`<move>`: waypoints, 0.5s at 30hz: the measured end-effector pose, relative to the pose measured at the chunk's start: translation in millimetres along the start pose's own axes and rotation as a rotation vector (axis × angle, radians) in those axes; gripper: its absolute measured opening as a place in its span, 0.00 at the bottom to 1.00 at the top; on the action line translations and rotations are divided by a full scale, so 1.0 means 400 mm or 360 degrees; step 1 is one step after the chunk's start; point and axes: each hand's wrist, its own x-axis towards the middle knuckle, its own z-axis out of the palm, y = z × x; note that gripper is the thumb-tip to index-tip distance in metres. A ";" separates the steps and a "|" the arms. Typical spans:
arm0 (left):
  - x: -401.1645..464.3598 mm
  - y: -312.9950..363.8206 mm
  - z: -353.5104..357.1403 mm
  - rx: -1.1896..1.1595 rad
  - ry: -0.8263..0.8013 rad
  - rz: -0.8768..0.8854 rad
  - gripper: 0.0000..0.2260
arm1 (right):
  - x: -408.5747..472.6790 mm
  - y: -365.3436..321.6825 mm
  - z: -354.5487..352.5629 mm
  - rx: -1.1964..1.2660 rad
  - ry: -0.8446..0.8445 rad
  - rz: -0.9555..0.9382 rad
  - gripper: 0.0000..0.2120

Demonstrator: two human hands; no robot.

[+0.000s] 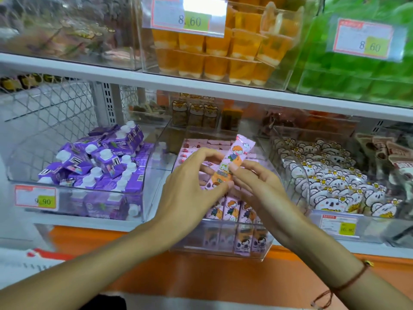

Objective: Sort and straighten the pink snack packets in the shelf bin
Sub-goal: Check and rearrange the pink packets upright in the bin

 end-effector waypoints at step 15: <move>0.006 -0.003 0.010 0.0294 0.0001 0.0243 0.14 | -0.018 -0.015 -0.010 -0.0264 0.0176 -0.0345 0.11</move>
